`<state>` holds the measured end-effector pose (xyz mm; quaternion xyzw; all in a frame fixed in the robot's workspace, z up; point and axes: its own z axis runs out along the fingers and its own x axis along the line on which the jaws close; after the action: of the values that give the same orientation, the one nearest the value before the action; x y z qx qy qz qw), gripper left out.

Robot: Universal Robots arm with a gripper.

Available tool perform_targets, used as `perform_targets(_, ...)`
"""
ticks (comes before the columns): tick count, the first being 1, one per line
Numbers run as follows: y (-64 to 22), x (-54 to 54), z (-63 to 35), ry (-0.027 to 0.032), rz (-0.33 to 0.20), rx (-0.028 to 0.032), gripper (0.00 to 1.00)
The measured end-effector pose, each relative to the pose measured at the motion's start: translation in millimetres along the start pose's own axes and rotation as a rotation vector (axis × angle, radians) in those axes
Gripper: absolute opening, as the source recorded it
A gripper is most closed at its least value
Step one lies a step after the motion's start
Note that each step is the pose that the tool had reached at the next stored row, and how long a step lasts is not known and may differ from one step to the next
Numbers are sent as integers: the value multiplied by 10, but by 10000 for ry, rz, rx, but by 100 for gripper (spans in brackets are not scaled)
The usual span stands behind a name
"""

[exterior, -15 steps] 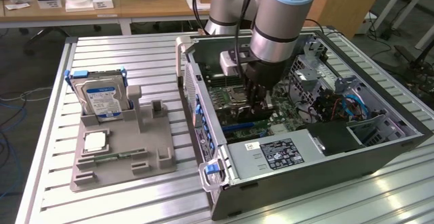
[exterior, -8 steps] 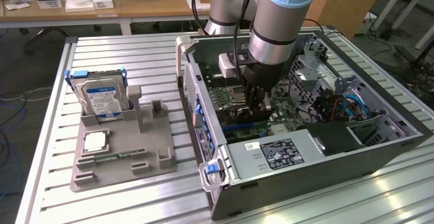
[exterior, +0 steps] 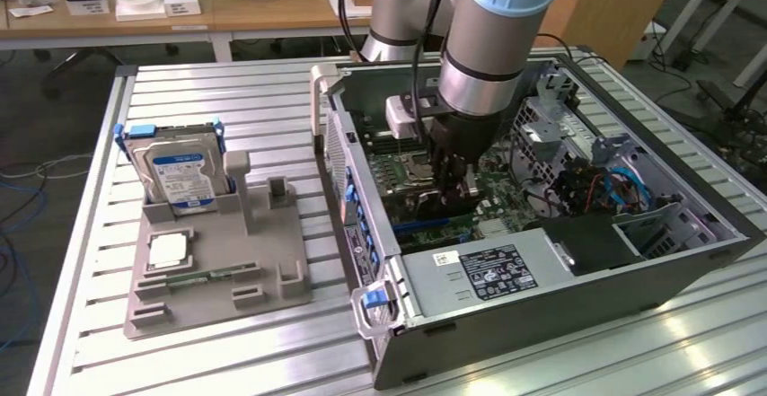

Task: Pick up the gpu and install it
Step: 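Insert the gpu into the slot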

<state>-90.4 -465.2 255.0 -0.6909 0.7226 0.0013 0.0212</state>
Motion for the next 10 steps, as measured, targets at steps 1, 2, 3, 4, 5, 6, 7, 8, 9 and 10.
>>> perform_targets(1, 0, 0, 0, 0, 0, 0, 27)
perform_targets(2, 0, 0, 0, 0, 0, 0, 27)
perform_targets(3, -1, 0, 1, -1, -1, -3, 27)
perform_targets(4, -5, -1, 2, -2, 0, -16, 27)
perform_targets(5, -8, -1, 2, -2, 0, -31, 27)
perform_targets(6, -10, 0, 1, 0, 1, -44, 27)
perform_targets(7, -13, -1, 1, 1, 2, -58, 27)
perform_targets(8, -15, -1, 1, 2, 3, -71, 27)
perform_targets(9, -16, -1, 1, 3, 3, -81, 27)
perform_targets(10, -18, -1, 1, 3, 3, -89, 27)
